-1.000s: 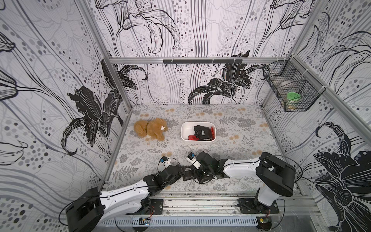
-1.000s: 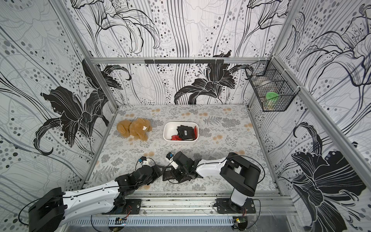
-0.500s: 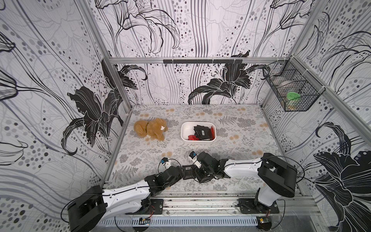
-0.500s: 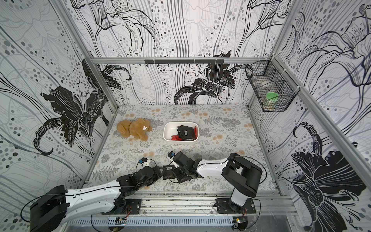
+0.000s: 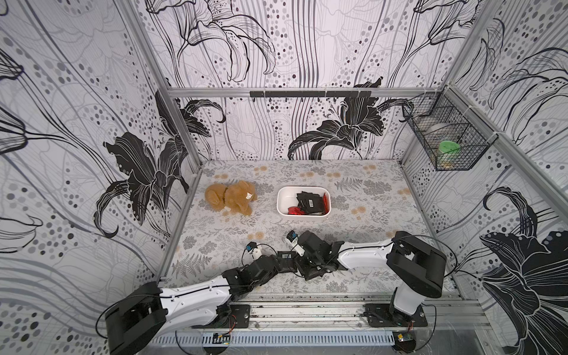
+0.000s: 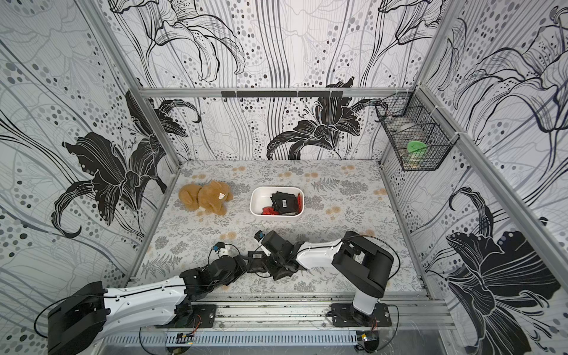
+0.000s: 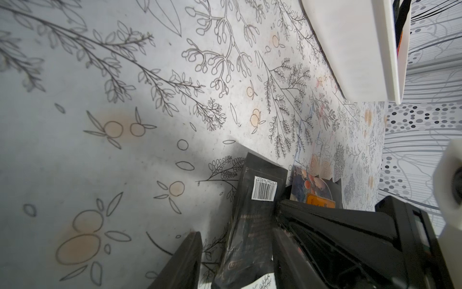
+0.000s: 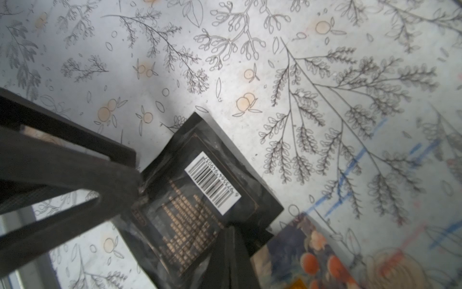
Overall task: Put the tea bags into the storage box
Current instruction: Adjust the tea bag at the center of the board, then pick up the tea bag from the center of the board.
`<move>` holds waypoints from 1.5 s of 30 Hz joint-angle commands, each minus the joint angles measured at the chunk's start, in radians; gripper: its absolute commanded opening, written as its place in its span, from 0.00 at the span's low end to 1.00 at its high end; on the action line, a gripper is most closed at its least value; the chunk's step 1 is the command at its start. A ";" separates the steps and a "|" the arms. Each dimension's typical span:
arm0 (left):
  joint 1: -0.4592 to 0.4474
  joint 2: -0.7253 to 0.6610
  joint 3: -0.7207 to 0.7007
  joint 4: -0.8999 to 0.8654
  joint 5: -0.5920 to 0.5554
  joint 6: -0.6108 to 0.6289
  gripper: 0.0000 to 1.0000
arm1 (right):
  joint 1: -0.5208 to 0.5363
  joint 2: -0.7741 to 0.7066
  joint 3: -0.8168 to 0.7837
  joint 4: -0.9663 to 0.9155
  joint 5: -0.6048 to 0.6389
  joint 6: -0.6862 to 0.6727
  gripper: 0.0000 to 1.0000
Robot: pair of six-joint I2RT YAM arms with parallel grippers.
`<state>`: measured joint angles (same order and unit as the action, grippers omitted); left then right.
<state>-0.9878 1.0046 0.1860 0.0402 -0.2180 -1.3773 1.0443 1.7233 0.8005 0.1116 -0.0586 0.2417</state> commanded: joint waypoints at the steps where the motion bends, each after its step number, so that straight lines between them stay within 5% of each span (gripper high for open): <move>1: -0.005 0.029 -0.018 0.021 -0.015 -0.003 0.49 | 0.008 0.035 0.003 -0.067 0.005 -0.012 0.00; 7: -0.005 0.077 -0.037 0.086 -0.017 -0.014 0.45 | 0.007 0.033 0.003 -0.071 0.012 -0.011 0.00; 10: -0.010 0.096 -0.045 0.124 -0.028 -0.003 0.32 | 0.007 0.035 0.009 -0.076 0.011 -0.013 0.00; 32: -0.023 0.182 -0.145 0.476 0.013 0.018 0.31 | 0.007 0.026 0.008 -0.054 -0.050 -0.011 0.00; 45: -0.035 0.239 -0.096 0.501 0.039 0.026 0.16 | 0.007 -0.021 -0.022 -0.032 -0.049 -0.009 0.00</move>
<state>-1.0153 1.2453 0.0685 0.5529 -0.1905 -1.3674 1.0443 1.7275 0.8070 0.1112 -0.0937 0.2417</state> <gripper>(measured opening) 0.168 0.051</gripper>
